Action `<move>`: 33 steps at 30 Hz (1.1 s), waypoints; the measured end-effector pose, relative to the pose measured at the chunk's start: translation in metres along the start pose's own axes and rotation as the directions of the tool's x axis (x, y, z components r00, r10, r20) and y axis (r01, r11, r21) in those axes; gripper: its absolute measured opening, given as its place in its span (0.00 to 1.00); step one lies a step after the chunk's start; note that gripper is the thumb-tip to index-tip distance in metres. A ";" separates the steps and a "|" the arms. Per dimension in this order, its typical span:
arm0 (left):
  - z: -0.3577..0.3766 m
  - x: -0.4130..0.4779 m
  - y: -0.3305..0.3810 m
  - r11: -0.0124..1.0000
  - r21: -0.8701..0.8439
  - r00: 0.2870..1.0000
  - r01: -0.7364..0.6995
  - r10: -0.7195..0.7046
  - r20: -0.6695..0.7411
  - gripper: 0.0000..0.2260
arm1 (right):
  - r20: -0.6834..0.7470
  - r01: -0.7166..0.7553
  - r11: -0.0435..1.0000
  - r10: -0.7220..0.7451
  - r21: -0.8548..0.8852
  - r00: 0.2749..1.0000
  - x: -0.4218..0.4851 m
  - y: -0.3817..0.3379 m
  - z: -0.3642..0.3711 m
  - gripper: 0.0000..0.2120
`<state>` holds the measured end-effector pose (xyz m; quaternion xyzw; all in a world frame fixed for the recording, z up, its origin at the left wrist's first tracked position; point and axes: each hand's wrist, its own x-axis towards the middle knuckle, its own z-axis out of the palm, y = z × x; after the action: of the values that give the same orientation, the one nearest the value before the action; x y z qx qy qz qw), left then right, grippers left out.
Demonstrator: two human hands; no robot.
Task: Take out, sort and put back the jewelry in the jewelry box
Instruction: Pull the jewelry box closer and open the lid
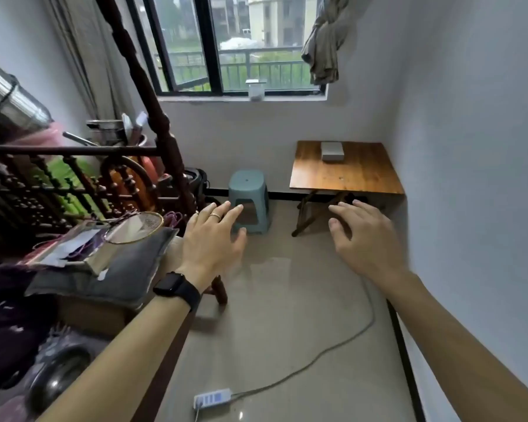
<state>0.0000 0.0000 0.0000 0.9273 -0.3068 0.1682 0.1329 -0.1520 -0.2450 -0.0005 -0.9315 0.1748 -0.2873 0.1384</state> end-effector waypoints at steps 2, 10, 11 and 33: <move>0.014 0.029 -0.003 1.000 -0.011 1.000 0.018 -0.017 0.007 0.24 | 0.019 -0.023 1.000 0.023 0.014 1.000 0.027 0.007 0.015 0.22; 0.081 0.173 -0.032 1.000 -0.021 1.000 -0.010 0.010 -0.005 0.25 | 0.037 -0.026 0.999 0.028 -0.042 0.999 0.157 0.036 0.090 0.22; 0.087 0.191 -0.036 1.000 -0.021 1.000 -0.007 0.007 0.001 0.25 | 0.034 -0.029 0.998 0.031 -0.049 0.999 0.175 0.038 0.097 0.22; 0.226 0.519 -0.121 0.994 0.005 0.994 0.105 -0.105 0.021 0.26 | 0.090 0.014 1.000 -0.015 0.009 0.996 0.519 0.106 0.283 0.22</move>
<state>0.5180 -0.2571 -0.0186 0.9443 -0.2585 0.1516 0.1363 0.3888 -0.5065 -0.0109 -0.9442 0.1605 -0.2466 0.1479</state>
